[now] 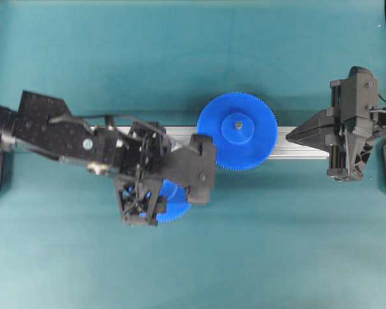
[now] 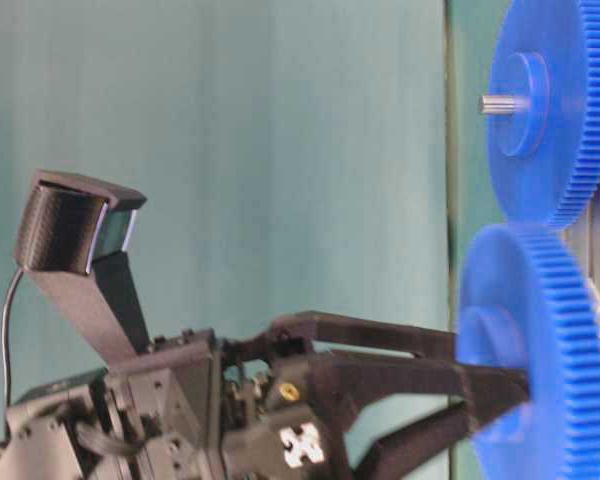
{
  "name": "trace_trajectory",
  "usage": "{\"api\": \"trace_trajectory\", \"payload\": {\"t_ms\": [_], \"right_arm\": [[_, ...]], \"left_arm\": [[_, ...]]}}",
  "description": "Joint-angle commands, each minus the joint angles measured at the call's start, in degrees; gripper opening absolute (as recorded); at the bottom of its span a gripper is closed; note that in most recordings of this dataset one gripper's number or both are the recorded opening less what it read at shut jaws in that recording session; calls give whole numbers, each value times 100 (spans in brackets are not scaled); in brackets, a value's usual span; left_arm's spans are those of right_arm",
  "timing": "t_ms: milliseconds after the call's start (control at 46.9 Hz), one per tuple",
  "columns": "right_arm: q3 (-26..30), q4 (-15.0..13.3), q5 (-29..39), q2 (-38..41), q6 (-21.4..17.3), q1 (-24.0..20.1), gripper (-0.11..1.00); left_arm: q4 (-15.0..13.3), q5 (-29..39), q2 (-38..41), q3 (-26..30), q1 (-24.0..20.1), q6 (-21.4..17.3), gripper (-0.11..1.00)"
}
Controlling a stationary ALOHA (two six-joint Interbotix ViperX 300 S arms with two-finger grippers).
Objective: Insert the small gear onto the shaft.
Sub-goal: 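Lift the blue gear with the left gripper toward the empty shaft, then align the gear's center hole over the left shaft, meshing with the large gear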
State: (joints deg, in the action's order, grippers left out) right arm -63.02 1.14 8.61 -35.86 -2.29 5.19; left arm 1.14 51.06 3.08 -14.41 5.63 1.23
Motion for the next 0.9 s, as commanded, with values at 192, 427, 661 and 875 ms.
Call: {"api": "trace_trajectory", "payload": {"t_ms": [192, 427, 661, 875], "right_arm": [[53, 0, -35, -35, -26, -9, 2], [53, 0, -9, -35, -18, -9, 2], [53, 0, -9, -35, -18, -9, 2], [53, 0, -9, -35, -18, -9, 2]], "left_arm": [[18, 167, -237, 316, -141, -237, 69], [18, 290, -255, 413, -290, -264, 69], [35, 299, -255, 475, -378, -448, 69], [18, 413, -255, 571, -519, -527, 69]]}}
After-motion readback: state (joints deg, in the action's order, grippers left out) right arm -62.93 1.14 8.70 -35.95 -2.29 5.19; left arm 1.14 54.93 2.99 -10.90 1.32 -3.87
